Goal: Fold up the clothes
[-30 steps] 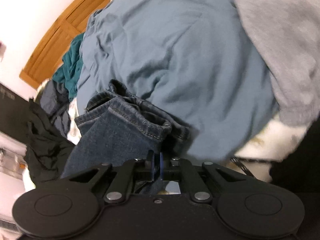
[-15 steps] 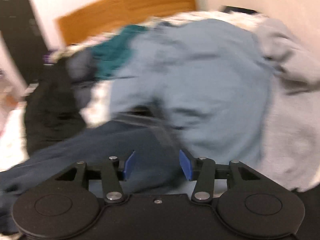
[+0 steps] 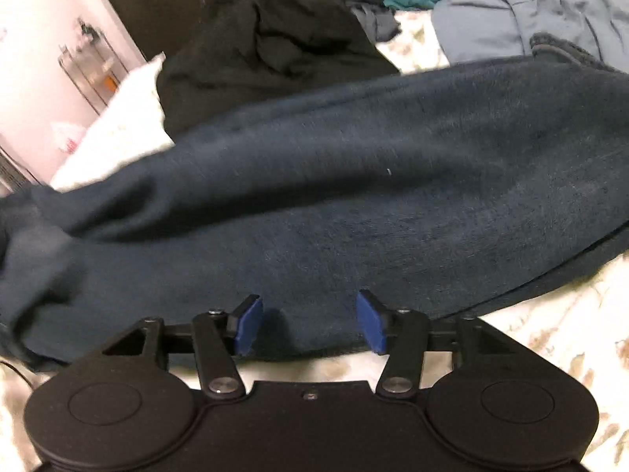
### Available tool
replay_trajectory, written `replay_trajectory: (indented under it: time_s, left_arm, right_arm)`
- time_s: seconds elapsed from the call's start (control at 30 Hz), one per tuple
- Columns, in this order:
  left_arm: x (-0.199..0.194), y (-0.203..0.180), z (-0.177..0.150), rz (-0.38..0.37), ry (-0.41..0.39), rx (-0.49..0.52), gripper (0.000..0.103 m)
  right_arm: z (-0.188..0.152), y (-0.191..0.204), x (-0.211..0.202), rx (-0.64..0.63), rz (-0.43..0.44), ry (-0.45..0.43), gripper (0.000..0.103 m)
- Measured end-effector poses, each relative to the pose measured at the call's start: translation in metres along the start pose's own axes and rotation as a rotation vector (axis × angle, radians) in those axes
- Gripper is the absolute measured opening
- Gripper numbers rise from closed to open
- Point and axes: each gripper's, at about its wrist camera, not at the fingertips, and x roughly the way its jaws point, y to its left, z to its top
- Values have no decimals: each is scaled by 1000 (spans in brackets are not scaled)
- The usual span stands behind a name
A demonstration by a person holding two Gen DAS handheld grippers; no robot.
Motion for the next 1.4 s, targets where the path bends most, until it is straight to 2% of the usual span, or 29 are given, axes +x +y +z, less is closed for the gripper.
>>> replay_trajectory:
  time_s: [0.07,0.13,0.17,0.2,0.23,0.27,0.3,0.37,0.4,0.43,0.5,0.53,0.6,0.67,0.73,0.8,0.9,0.93,0.97,1.0,1.03,1.13,1.23,1.3,1.4]
  left_arm:
    - [-1,15,4,-36,18,-39,36]
    - [-11,29,7,-58,12,-61,41]
    - [-16,34,9,-48,3,-66,43]
    - [-19,39,11,-45,-2,-75,49]
    - [-25,50,14,-50,-11,-101,52]
    - [-31,60,17,-55,-21,-127,53]
    - [-36,70,20,-60,-30,-151,56]
    - [-39,88,25,-68,-51,-209,66]
    - [-39,94,27,-56,-61,-221,78]
    - [-39,100,29,-31,-73,-233,82]
    - [-37,115,35,63,-101,-266,83]
    - [-35,121,38,76,-109,-284,84]
    - [-29,129,41,97,-114,-306,85]
    - [-21,132,44,110,-115,-293,85]
    - [-14,131,47,117,-122,-262,84]
    - [-7,128,52,110,-141,-232,84]
    - [2,131,59,109,-153,-253,80]
    - [5,133,60,99,-149,-255,76]
    - [9,134,62,90,-143,-244,73]
    - [12,133,63,94,-140,-224,60]
    - [14,133,63,102,-135,-209,49]
    - [20,126,66,134,-109,-167,39]
    - [25,123,72,164,-71,-146,37]
    - [29,126,73,168,-53,-135,37]
    - [36,124,72,180,-38,-90,37]
  right_arm:
    - [0,4,-3,-14,-53,9,36]
    - [6,10,-10,51,-82,27,46]
    - [9,16,-14,71,-87,25,57]
    - [11,24,-26,105,-72,5,59]
    - [9,31,-37,138,-20,-23,62]
    - [5,40,-49,186,53,-45,72]
    - [-4,52,-58,275,181,-39,79]
    - [-18,68,-52,379,303,14,81]
    - [-35,83,-40,479,412,81,81]
    - [-44,93,-29,521,437,108,81]
    - [-63,112,-6,606,488,164,81]
    - [-71,120,4,644,510,184,81]
    - [-77,126,18,703,561,147,81]
    - [-79,130,23,733,562,115,81]
    - [-74,137,31,719,541,106,79]
    - [-68,144,39,663,478,111,70]
    - [-65,144,40,700,451,134,61]
    - [-66,141,38,735,452,135,56]
    - [-68,139,36,751,443,141,42]
    - [-69,137,34,752,443,145,35]
    - [-69,135,30,728,445,144,33]
    - [-57,144,18,552,391,141,27]
    - [-52,147,14,452,331,139,17]
    - [-50,142,15,425,292,144,15]
    - [-48,133,18,425,286,140,14]
